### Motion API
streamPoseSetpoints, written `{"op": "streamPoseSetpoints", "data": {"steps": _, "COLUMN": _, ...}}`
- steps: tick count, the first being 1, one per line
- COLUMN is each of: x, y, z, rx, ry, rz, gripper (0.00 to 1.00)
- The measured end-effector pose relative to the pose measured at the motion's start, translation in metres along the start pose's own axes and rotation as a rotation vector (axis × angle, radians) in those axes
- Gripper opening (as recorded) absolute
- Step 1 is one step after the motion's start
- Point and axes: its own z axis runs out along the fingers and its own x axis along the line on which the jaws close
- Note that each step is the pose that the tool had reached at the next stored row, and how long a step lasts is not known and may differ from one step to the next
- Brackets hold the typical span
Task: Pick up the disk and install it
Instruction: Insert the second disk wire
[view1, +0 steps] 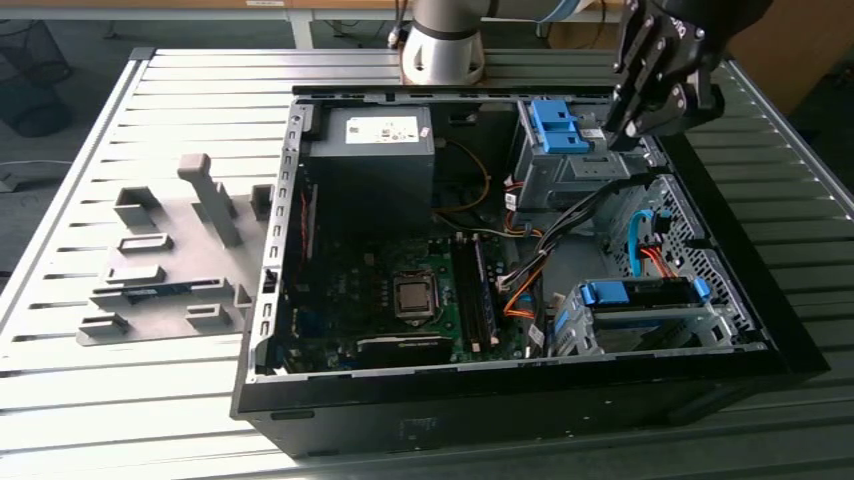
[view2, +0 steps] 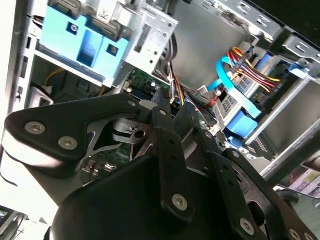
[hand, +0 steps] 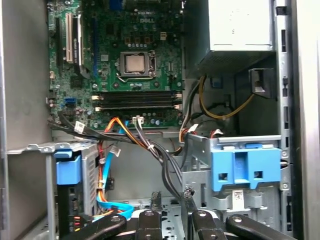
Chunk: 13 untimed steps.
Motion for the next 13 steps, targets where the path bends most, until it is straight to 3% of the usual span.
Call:
{"op": "streamPoseSetpoints", "data": {"steps": 5, "x": 0.0087, "y": -0.0011, "z": -0.0007, "rx": 0.0001, "ry": 0.0024, "rz": 0.000, "gripper": 0.30}}
{"op": "streamPoseSetpoints", "data": {"steps": 13, "x": 0.0091, "y": -0.0098, "z": -0.0008, "rx": 0.0002, "ry": 0.0025, "rz": 0.000, "gripper": 0.30}}
